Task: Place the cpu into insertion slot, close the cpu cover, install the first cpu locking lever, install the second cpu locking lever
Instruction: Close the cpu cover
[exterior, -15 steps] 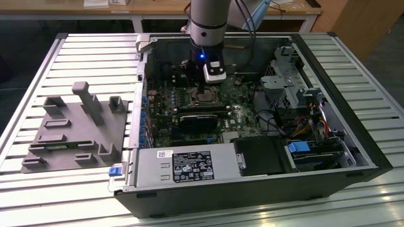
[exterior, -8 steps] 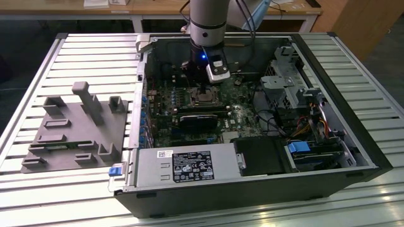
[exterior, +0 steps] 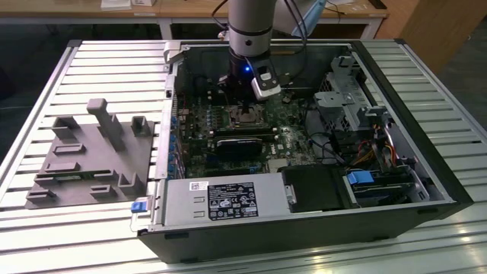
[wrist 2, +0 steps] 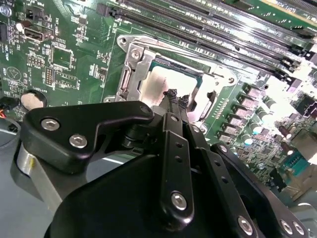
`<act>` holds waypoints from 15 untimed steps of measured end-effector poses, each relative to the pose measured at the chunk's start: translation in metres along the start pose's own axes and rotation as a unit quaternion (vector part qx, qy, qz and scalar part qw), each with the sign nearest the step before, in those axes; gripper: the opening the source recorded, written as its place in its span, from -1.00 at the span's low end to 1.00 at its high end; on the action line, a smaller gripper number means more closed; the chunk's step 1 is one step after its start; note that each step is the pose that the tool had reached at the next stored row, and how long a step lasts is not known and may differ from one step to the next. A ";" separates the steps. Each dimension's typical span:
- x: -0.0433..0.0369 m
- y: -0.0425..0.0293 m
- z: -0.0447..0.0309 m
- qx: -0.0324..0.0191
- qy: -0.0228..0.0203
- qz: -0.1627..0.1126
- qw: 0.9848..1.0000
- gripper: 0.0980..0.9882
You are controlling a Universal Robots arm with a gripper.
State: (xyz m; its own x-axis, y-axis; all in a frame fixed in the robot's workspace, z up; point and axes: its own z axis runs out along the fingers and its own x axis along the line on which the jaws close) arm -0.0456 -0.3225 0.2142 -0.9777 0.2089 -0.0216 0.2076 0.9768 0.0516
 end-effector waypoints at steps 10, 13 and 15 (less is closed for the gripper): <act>0.0096 -0.0025 0.0003 0.000 -0.001 0.000 1.000 -0.99; 0.0131 -0.0035 0.0010 0.000 -0.001 0.000 1.000 -0.99; 0.0146 -0.0047 0.0014 0.000 -0.002 0.000 1.000 -0.99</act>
State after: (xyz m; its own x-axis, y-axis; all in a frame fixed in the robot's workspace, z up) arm -0.0609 -0.3239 0.2123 -0.9776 0.2092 -0.0246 0.2078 0.9768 0.0519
